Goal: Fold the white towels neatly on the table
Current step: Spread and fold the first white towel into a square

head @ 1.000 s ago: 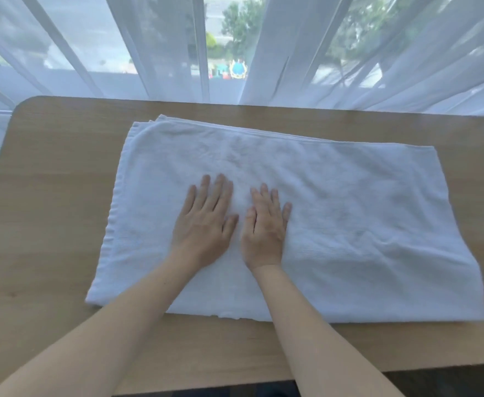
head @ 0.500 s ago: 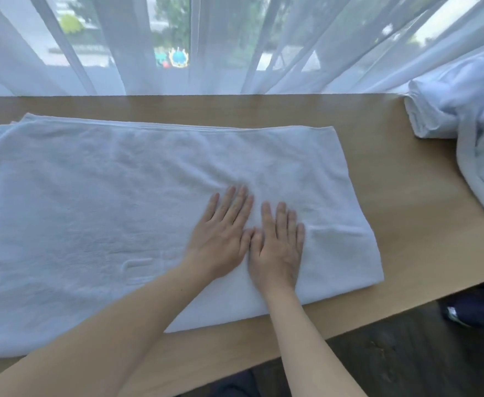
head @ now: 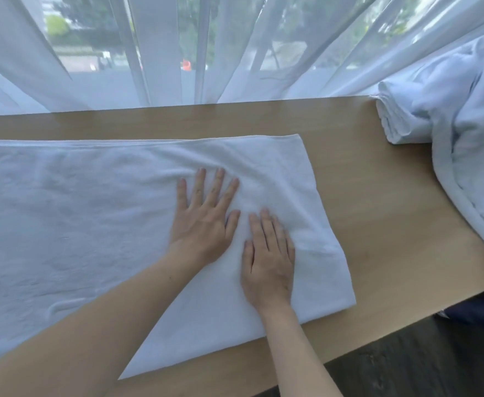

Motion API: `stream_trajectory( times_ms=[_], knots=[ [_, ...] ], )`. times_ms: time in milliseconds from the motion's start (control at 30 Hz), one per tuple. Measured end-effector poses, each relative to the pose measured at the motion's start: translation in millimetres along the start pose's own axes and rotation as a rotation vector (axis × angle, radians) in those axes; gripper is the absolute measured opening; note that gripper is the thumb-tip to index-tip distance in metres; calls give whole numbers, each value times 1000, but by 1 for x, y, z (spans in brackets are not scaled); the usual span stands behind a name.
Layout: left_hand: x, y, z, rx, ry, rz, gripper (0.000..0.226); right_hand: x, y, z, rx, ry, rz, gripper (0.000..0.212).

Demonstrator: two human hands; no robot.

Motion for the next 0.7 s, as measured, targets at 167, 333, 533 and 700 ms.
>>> stream_trajectory(
  times_ms=[167, 333, 533, 700],
  knots=[
    [-1, 13, -25, -15, 18, -40, 66, -12, 19, -60, 10, 66, -1, 49],
    [-2, 17, -34, -18, 30, -83, 67, -3, 49, -129, -70, -162, 22, 54],
    [-8, 19, -35, -14, 50, -115, 68, 3, 80, -181, 25, -314, 55, 57],
    [-11, 20, -33, -20, 54, -117, 68, -14, 79, -189, 267, -62, -176, 51]
  ],
)
Point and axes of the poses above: each hand's wrist, its own z-axis away from the middle knuckle, its own x-axis out of the palm, y = z × x, the point moved 4 cm from there along -z, towards the middle knuckle, and after that the axes turned 5 degrees about z, right-handed, at the moved point
